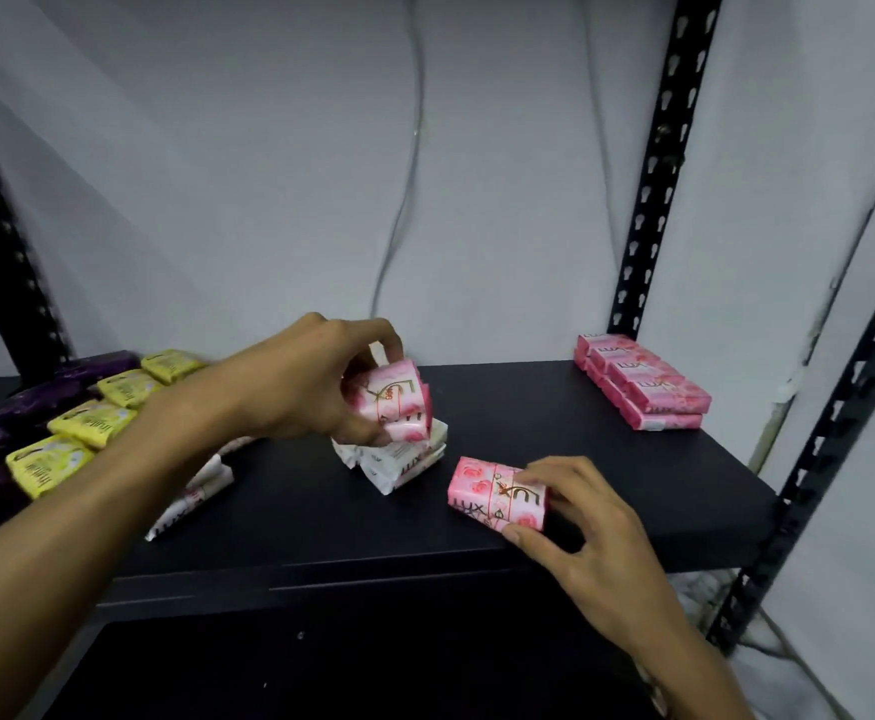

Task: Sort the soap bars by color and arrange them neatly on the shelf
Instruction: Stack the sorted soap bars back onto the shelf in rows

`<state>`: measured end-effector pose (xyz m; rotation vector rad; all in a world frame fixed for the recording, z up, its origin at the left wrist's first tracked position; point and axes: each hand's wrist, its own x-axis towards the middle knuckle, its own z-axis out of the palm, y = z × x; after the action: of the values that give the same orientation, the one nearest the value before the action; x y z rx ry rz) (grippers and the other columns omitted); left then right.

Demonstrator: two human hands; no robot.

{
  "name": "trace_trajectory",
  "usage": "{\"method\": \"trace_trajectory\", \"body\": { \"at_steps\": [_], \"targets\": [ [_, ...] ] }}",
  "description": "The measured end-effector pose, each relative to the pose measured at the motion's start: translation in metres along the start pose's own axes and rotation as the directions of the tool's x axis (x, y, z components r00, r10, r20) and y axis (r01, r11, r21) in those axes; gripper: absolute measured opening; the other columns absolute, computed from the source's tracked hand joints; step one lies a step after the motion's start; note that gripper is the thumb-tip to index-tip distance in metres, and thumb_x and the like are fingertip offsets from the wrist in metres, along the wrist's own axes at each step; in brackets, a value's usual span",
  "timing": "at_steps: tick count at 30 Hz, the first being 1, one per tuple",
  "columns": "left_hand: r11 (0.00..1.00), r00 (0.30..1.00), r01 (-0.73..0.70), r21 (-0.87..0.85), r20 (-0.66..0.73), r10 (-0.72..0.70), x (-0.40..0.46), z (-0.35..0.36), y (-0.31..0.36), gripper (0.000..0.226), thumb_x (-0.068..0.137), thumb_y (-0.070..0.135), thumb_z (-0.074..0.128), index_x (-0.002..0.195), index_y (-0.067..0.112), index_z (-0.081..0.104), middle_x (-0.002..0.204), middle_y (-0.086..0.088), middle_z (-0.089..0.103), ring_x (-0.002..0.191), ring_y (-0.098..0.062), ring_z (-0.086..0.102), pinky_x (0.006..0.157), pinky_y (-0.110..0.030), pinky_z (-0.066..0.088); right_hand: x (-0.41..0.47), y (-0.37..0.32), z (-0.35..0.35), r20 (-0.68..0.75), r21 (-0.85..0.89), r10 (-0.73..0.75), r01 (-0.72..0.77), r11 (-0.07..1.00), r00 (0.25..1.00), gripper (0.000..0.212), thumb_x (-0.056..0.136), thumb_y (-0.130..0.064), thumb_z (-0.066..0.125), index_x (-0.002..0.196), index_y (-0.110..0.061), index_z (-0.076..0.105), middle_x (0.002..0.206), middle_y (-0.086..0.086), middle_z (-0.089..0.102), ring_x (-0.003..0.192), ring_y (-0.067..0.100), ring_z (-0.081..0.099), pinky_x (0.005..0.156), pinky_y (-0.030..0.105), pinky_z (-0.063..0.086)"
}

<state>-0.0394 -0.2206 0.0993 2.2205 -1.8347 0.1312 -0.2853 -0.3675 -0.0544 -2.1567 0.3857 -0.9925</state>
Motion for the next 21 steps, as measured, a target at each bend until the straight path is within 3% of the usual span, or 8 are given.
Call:
{"method": "trace_trajectory", "body": {
  "at_steps": [4,7,12,16,21],
  "targets": [
    [0.992,0.994,-0.111,-0.061,0.016,0.112,0.048,0.031,0.042,0.066,0.061,0.047,0.089,0.115,0.036,0.052,0.093,0.012,0.07,0.076,0.0,0.061,0.07,-0.029,0.055,-0.001,0.023,-0.034,-0.201,-0.253,0.034,-0.085,0.964,0.979,0.034,0.078,-0.018,0.083,0.107,-0.024,0.065,0.114,-0.014,0.052,0.106,0.002,0.058,0.082,0.009,0.048],
    [0.983,0.987,-0.146,-0.115,0.044,0.152,0.084,0.064,0.064,0.065,0.059,0.047,0.089,0.112,0.035,0.052,0.089,0.011,0.069,0.077,-0.001,0.059,0.072,-0.035,0.055,0.001,0.039,-0.056,-0.37,-0.388,0.05,-0.203,0.899,0.928,0.033,0.077,-0.016,0.084,0.105,-0.016,0.067,0.111,-0.005,0.05,0.09,0.006,0.053,0.076,0.0,0.039],
    [0.981,0.975,-0.16,-0.112,0.136,0.175,0.122,0.107,0.086,0.063,0.061,0.044,0.089,0.111,0.029,0.053,0.089,0.011,0.063,0.083,-0.011,0.057,0.072,-0.034,0.051,0.003,0.049,-0.068,-0.44,-0.469,0.055,-0.282,0.837,0.896,0.035,0.079,-0.02,0.083,0.11,-0.012,0.069,0.113,0.001,0.049,0.086,0.011,0.051,0.075,0.02,0.046],
    [0.983,0.971,-0.164,-0.087,0.164,0.176,0.132,0.117,0.091,0.062,0.063,0.045,0.088,0.112,0.029,0.054,0.093,0.008,0.062,0.085,-0.012,0.052,0.068,-0.031,0.045,0.002,0.054,-0.062,-0.453,-0.52,0.029,-0.291,0.803,0.891,0.032,0.081,-0.023,0.081,0.108,-0.013,0.068,0.115,0.003,0.048,0.086,0.015,0.055,0.068,0.026,0.053],
    [0.994,0.979,-0.103,-0.037,0.172,0.108,0.134,0.123,0.091,0.067,0.066,0.051,0.084,0.119,0.03,0.048,0.102,0.003,0.06,0.092,-0.018,0.058,0.075,-0.037,0.053,0.003,0.051,-0.05,-0.459,-0.557,0.032,-0.316,0.768,0.888,0.035,0.084,-0.032,0.077,0.111,-0.014,0.064,0.114,0.004,0.043,0.084,0.021,0.059,0.059,0.028,0.055]
  ]
}}
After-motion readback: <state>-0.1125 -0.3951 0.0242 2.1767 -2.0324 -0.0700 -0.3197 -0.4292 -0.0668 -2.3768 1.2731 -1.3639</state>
